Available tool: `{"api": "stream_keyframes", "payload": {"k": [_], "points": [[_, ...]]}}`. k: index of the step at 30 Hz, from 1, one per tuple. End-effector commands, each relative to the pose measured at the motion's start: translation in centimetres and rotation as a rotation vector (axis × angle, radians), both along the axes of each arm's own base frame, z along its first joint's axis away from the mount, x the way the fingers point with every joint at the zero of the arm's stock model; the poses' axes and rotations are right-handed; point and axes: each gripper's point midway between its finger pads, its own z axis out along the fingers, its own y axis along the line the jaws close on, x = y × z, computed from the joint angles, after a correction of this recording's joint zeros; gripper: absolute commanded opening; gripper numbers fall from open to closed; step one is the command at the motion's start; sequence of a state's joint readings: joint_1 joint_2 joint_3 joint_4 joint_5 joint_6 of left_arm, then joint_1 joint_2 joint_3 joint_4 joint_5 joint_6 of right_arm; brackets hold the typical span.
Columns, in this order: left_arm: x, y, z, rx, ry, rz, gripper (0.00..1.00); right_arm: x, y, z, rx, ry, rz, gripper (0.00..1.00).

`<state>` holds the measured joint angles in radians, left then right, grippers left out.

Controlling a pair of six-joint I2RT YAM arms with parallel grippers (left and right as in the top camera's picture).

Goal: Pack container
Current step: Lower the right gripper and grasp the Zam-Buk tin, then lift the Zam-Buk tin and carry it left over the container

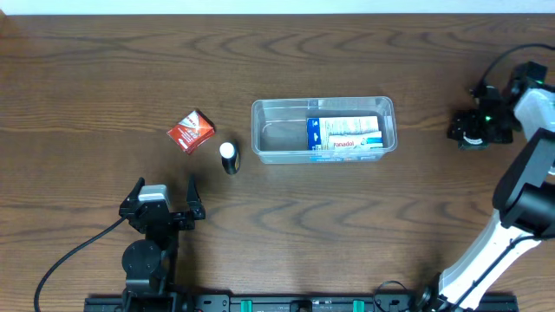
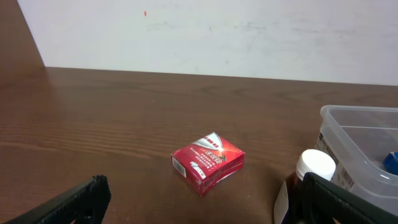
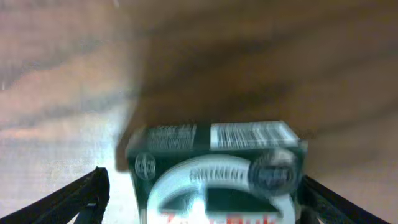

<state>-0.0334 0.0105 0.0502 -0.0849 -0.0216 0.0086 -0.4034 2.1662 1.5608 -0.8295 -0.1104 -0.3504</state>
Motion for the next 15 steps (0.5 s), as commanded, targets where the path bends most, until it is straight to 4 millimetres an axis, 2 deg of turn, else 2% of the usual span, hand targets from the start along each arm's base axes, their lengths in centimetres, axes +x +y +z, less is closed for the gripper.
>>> {"api": "stream_keyframes", "payload": {"k": [1, 8, 10, 13, 15], "points": [[0.02, -0.02, -1.75, 0.017, 0.04, -0.006, 0.98, -1.09, 0.31, -1.77, -0.054, 0.056, 0.037, 0.89], [0.02, -0.02, -1.75, 0.017, 0.04, -0.006, 0.98, -1.67, 0.08, -2.6, -0.068, 0.066, 0.014, 0.88], [0.02, -0.02, -1.75, 0.017, 0.04, -0.006, 0.98, -1.69, 0.08, -2.6, -0.068, 0.067, 0.014, 0.84], [0.02, -0.02, -1.75, 0.017, 0.04, -0.006, 0.98, -1.68, 0.1, -2.6, -0.067, 0.067, 0.014, 0.72], [0.02, -0.02, -1.75, 0.017, 0.04, -0.006, 0.98, -1.72, 0.1, -2.61, -0.065, 0.069, 0.002, 0.7]]}}
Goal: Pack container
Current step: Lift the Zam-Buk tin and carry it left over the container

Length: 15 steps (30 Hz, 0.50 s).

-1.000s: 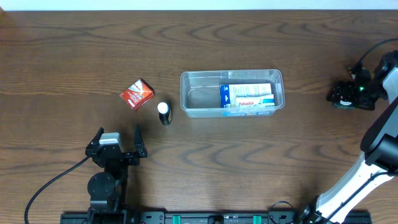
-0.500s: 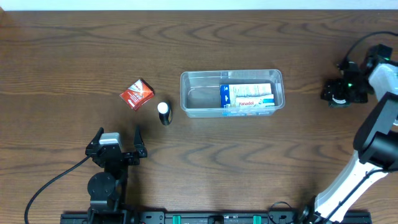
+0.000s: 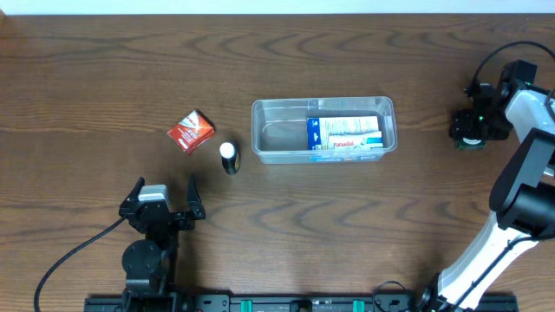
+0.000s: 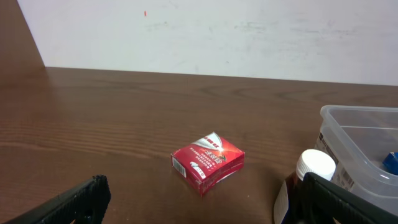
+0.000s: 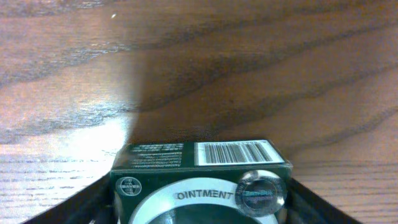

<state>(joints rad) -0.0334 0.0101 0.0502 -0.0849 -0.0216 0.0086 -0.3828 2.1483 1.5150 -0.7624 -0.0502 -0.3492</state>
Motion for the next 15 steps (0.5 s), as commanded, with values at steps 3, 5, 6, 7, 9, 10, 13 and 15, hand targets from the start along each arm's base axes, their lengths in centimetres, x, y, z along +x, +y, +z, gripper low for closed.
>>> {"api": "stream_keyframes", "payload": {"k": [3, 5, 6, 7, 9, 10, 13, 15], "points": [[0.0, 0.0, -1.8, 0.017, 0.041, -0.006, 0.98, -2.0, 0.4, -2.3, 0.007, 0.085, -0.023, 0.67], [0.0, 0.0, -1.7, 0.017, 0.04, -0.006, 0.98, -2.1, 0.4, -2.3, 0.009, 0.087, -0.026, 0.66], [0.0, 0.0, -1.8, 0.017, 0.041, -0.006, 0.98, -2.1, 0.4, -2.3, 0.01, 0.087, -0.031, 0.67], [0.0, 0.0, -1.8, 0.017, 0.041, -0.006, 0.98, -2.1, 0.4, -2.3, 0.011, 0.086, -0.042, 0.66], [0.0, 0.0, -1.8, 0.017, 0.041, -0.006, 0.98, -1.9, 0.6, -2.3, 0.024, 0.081, -0.064, 0.64], [0.0, 0.0, -1.8, 0.017, 0.041, -0.006, 0.98, -1.8, 0.7, -2.2, 0.029, 0.078, -0.08, 0.63], [0.0, 0.0, -1.7, 0.017, 0.04, -0.006, 0.98, -1.2, 1.3, -1.7, 0.053, 0.057, -0.105, 0.55], [0.0, 0.0, -1.8, 0.017, 0.041, -0.006, 0.98, -0.8, 1.6, -1.1, 0.049, 0.045, -0.107, 0.54]]}}
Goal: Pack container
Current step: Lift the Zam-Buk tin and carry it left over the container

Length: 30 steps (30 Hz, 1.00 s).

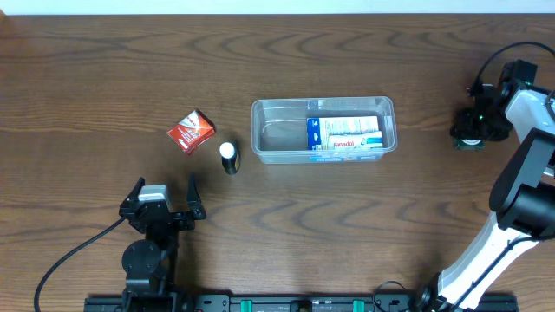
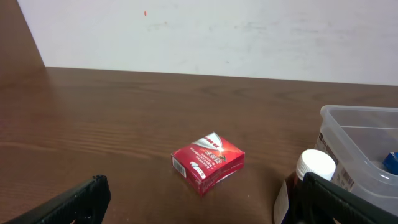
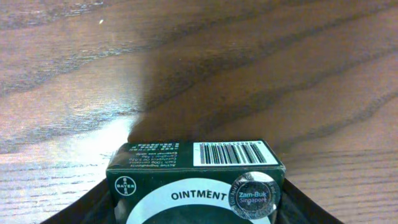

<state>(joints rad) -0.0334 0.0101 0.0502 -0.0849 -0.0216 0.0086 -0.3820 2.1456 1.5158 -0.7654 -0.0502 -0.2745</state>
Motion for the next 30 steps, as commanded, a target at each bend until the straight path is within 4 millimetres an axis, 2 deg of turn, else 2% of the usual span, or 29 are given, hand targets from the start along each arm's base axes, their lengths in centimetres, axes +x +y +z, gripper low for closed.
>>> {"api": "stream_keyframes", "payload": {"k": [1, 5, 8, 12, 18, 21, 25, 30], "points": [[0.0, 0.0, -1.8, 0.017, 0.041, -0.006, 0.98, -0.5, 1.8, -0.8, 0.035, 0.037, -0.028, 0.55], [0.0, 0.0, -1.8, 0.017, 0.041, -0.006, 0.98, 0.7, 3.0, 2.0, 0.028, -0.004, -0.028, 0.56], [0.0, 0.0, -1.8, 0.017, 0.041, -0.006, 0.98, 1.7, 4.4, 4.9, 0.017, -0.04, 0.007, 0.56], [0.0, 0.0, -1.8, 0.017, 0.041, -0.006, 0.98, 2.5, 6.9, 9.8, 0.015, -0.096, 0.017, 0.57], [0.0, 0.0, -1.8, 0.017, 0.041, -0.006, 0.98, 3.7, 12.3, 18.4, 0.02, -0.261, 0.062, 0.57], [0.0, 0.0, -1.8, 0.017, 0.041, -0.006, 0.98, 3.9, 15.6, 21.4, 0.041, -0.339, 0.084, 0.56], [0.0, 0.0, -1.8, 0.017, 0.041, -0.006, 0.98, 3.6, 20.5, 22.3, 0.073, -0.364, 0.155, 0.56], [0.0, 0.0, -1.7, 0.017, 0.04, -0.006, 0.98, 3.3, 26.0, 20.3, 0.091, -0.321, 0.25, 0.56]]}}
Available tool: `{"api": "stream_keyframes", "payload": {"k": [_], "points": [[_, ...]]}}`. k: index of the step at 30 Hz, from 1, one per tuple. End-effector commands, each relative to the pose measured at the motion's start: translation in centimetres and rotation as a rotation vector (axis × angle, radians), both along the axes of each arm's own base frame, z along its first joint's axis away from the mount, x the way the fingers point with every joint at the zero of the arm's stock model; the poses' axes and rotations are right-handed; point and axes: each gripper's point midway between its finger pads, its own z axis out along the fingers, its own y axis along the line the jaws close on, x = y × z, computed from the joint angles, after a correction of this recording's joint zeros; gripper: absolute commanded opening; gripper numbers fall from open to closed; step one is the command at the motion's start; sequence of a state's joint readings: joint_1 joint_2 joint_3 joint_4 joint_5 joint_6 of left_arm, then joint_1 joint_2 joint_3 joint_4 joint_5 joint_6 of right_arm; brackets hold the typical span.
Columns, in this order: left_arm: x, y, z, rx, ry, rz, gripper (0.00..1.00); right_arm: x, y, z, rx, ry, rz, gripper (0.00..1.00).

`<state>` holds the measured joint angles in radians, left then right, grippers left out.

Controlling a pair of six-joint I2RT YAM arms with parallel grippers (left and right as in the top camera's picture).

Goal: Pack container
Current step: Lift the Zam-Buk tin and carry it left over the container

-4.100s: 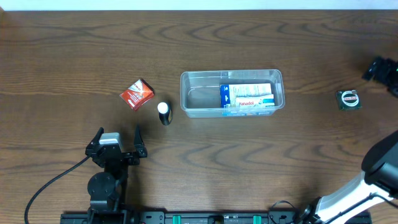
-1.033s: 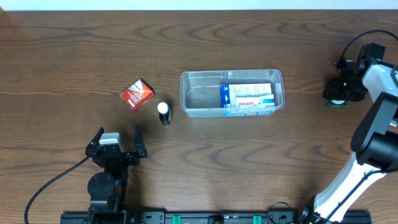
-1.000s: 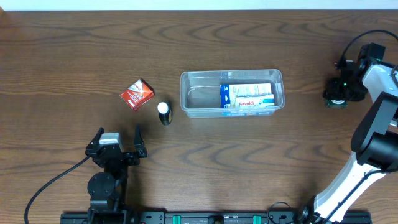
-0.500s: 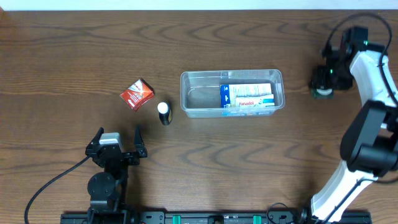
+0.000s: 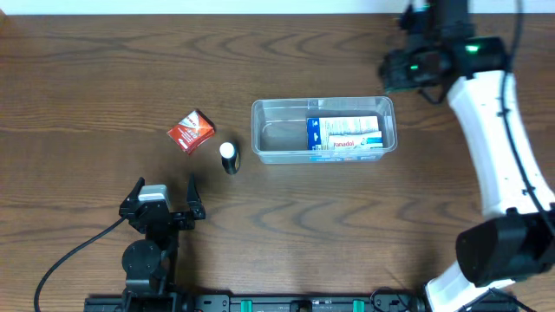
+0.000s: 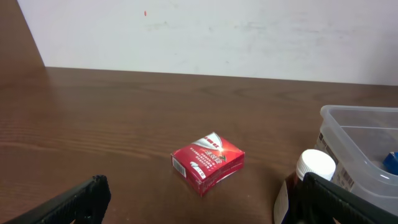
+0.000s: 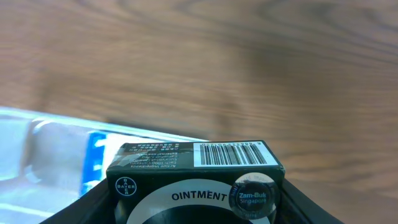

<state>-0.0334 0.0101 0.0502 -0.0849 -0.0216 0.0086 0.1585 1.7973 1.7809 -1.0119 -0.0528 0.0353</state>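
Note:
A clear plastic container [image 5: 277,108] sits mid-table with a blue-and-white Panadol box [image 5: 344,133] in its right half. My right gripper [image 5: 408,69] is shut on a dark green ointment box [image 7: 194,177], held above the table just past the container's far right corner; the container's edge [image 7: 37,134] shows below it. A red box [image 5: 190,130] and a small white-capped bottle [image 5: 228,156] lie left of the container. My left gripper [image 5: 165,208] rests open near the front edge, with the red box [image 6: 208,162] and the bottle [image 6: 314,171] ahead of it.
The wooden table [image 5: 104,61] spreads around the container. A black cable [image 5: 69,260] runs from the left arm toward the front left. A white wall borders the far edge.
My right gripper, shut on the ointment box, has moved from the far right of the table to above the container's far right corner. The left arm has not moved.
My right gripper stood open around the ointment box lying at the far right of the table. Then its fingers were tight against the box's sides there. Now it holds the box up beside the container. The left gripper stayed still.

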Motion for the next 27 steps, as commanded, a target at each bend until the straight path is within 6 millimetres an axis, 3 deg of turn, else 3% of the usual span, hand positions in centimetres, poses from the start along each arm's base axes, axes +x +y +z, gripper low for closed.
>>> {"api": "stream_keyframes", "payload": {"k": [1, 10, 21, 27], "points": [[0.0, 0.0, -1.8, 0.017, 0.041, -0.006, 0.98, -0.1, 3.2, -2.2, 0.0, 0.047, 0.018, 0.56], [0.0, 0.0, -1.8, 0.017, 0.041, -0.006, 0.98, -1.0, 5.9, -5.8, -0.061, 0.135, 0.039, 0.56], [0.0, 0.0, -1.7, 0.017, 0.04, -0.006, 0.98, -2.5, 5.1, -7.7, -0.074, 0.236, -0.003, 0.56], [0.0, 0.0, -1.8, 0.017, 0.041, -0.006, 0.98, -3.0, 4.1, -10.1, -0.107, 0.264, -0.022, 0.59]]}}
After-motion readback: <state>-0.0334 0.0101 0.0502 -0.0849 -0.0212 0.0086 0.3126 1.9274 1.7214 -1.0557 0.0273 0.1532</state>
